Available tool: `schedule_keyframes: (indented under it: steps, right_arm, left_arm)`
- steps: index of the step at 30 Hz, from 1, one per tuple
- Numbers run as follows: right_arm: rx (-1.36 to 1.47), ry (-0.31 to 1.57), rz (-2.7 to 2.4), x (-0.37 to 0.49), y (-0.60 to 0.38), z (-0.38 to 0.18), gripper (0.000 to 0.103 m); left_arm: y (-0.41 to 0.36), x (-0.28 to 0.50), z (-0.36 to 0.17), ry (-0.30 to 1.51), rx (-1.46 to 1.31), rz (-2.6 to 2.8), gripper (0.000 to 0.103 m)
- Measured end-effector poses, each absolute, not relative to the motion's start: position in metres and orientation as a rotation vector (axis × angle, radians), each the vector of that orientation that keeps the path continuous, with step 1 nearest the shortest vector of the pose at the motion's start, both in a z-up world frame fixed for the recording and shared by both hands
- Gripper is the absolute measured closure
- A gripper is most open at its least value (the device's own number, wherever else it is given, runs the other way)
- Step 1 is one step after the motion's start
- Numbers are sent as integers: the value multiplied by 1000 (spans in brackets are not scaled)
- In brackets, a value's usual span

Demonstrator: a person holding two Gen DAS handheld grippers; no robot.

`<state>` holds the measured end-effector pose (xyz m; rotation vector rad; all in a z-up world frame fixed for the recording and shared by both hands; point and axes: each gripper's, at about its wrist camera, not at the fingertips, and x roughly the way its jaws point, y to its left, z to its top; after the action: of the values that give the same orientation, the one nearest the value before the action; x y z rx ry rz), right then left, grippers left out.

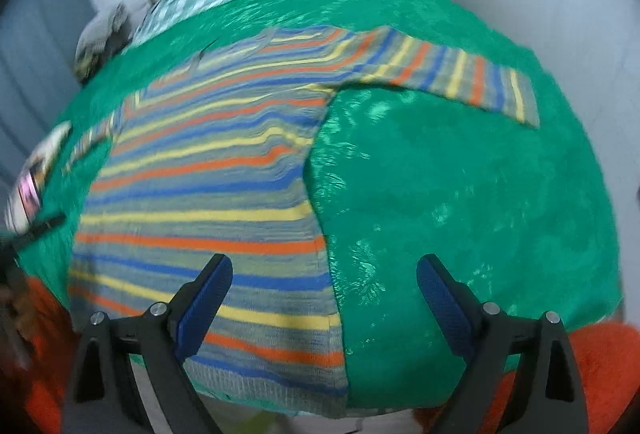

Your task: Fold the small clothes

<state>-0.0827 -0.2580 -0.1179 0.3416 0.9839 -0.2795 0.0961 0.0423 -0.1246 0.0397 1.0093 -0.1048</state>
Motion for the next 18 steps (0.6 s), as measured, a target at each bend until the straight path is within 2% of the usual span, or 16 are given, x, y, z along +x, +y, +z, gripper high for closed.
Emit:
schedule_keyframes:
  steps: [6,8,15,18]
  right_arm:
    - [333,987,-281,-81,-257,-122,10]
    - [317,984,-277,-78,-253,-124,10]
    - [294,913,-281,-82,-251,-117,10]
    - [304,890,-281,-84,-254,-115,6]
  left_arm:
    - [51,97,-159,1112,1,-88,6]
    - [53,101,-166,1144,-15,-88,2]
    - [52,101,-172,1146,-6,-98,0]
    - [53,101,-173,1141,-12,-108,0]
